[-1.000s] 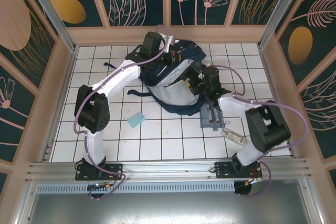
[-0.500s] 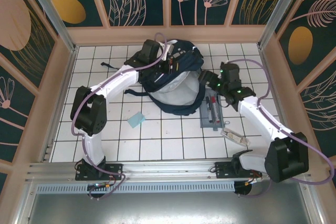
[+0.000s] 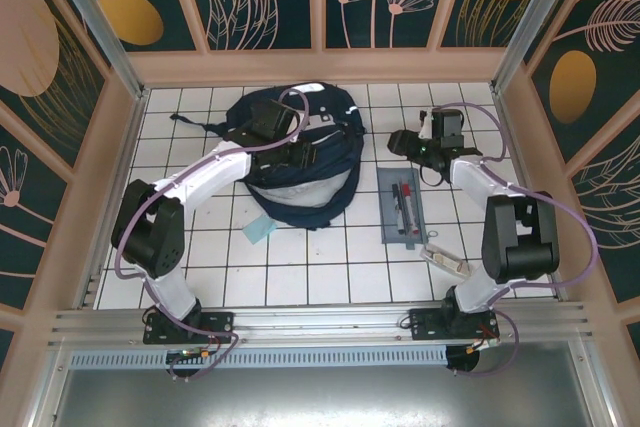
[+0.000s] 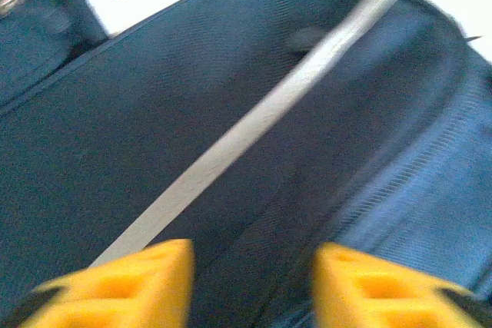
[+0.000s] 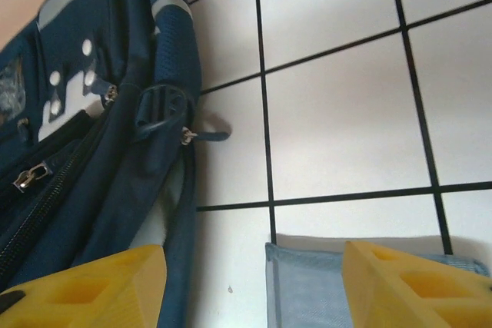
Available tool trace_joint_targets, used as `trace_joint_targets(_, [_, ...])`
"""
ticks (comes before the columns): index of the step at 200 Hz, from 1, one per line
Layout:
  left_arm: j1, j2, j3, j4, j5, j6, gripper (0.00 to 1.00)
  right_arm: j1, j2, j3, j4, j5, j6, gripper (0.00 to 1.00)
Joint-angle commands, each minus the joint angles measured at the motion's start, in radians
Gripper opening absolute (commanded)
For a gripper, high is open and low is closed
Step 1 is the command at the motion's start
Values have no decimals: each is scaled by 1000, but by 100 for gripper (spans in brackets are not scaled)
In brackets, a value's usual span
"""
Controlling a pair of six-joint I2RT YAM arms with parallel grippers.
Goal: Pack books, pencil case, and school supplies into a backpack
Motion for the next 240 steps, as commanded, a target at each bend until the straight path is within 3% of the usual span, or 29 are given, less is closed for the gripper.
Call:
trace_joint_targets(1, [11, -39, 57, -156, -293, -1, 58, 6, 1, 22, 24, -33, -14, 65])
trace_joint_targets(20, [-27, -67, 142, -189, -332, -12, 63, 8, -17, 14, 9, 12, 1, 68])
trace_joint_targets(37, [-56, -53, 195, -157, -266, -23, 63, 8, -37, 6, 0, 43, 11, 70])
trace_joint_targets(92, [-135, 277, 450, -95, -207, -58, 64, 8, -78, -20, -11, 44, 44, 72])
trace_joint_targets(109, [-152, 400, 585, -155, -247, -63, 70, 8, -95, -39, 3, 32, 55, 72])
trace_joint_targets(145, [-197, 612, 839, -309, -294, -86, 72, 8, -116, -68, 18, 46, 67, 73])
trace_joint_targets(191, [-220, 760, 907, -396, -426, -104, 72, 8, -113, -94, 41, 33, 88, 73])
trace_joint_targets(211, [-221, 833, 926, -439, -489, -85, 68, 9, -108, -97, 47, 26, 93, 72])
trace_joint_targets(240, [-221, 891, 930, -497, -572, -53, 45, 8, -111, -109, 84, -21, 74, 72])
